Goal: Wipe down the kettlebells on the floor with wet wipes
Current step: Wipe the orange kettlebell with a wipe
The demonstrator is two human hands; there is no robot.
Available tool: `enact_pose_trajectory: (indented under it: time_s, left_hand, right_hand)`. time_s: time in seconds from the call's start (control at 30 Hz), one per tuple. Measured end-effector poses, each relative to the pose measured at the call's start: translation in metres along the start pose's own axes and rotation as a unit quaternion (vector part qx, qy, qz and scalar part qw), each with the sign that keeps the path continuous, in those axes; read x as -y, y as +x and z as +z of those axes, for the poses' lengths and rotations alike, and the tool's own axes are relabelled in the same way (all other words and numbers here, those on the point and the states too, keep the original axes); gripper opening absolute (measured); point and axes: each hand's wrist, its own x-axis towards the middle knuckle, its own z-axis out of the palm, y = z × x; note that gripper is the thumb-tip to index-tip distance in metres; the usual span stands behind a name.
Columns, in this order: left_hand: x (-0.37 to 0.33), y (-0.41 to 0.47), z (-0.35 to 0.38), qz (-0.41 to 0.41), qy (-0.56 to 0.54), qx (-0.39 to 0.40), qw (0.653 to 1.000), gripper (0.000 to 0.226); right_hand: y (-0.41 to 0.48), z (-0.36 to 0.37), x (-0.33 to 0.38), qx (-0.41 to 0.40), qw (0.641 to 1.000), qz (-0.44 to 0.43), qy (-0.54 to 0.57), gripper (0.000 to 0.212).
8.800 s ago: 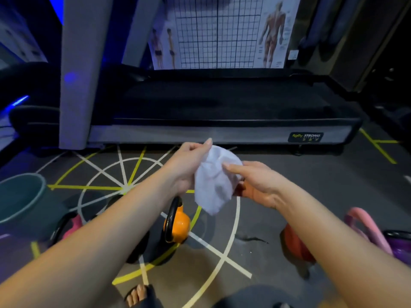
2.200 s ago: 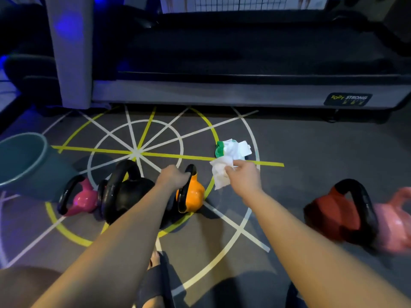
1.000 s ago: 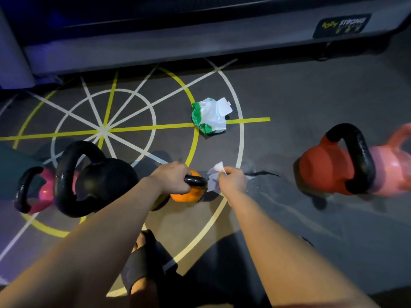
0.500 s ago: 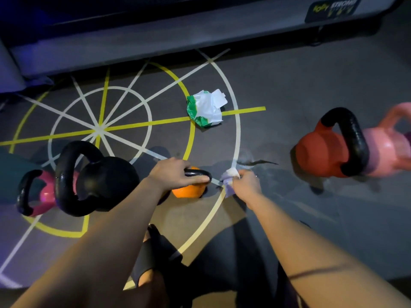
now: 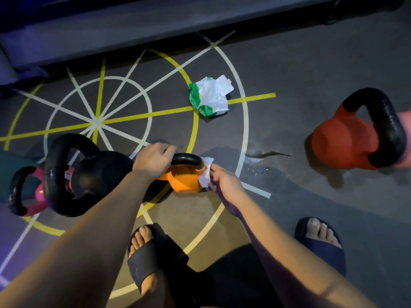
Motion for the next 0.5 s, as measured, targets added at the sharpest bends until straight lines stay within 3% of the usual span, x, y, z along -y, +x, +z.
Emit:
enact_pose_trajectory:
  time_s: [0.07, 0.13, 0.3, 0.43, 0.5]
  left_hand:
    - [0.009, -0.003, 0.002, -0.042, -0.054, -0.009, 0.998, 0.035]
    - [0.014, -0.003, 0.002, -0.072, -0.066, -0.012, 0.995, 0.033]
    - [0.014, 0.003, 0.002, -0.079, -0.054, -0.020, 0.995, 0.031]
    - [0.009, 0.004, 0.002, -0.068, -0.028, -0.023, 0.997, 0.031]
    - [0.008, 0.003, 0.002, -0.072, -0.033, -0.029, 0.996, 0.031]
  right_hand:
    - [0.004, 0.002, -0.004, 0.057, 0.998, -0.028, -0.005, 0.053]
    - [0.005, 0.005, -0.004, 0.065, 0.996, -0.046, -0.037, 0.052]
    - [0.027, 0.003, -0.007, -0.023, 0.957, -0.146, -0.249, 0.051]
    - [0.045, 0.009, -0.002, -0.059, 0.922, -0.226, -0.310, 0.036]
    - [0.055, 0.010, 0.003, -0.039, 0.922, -0.223, -0.313, 0.031]
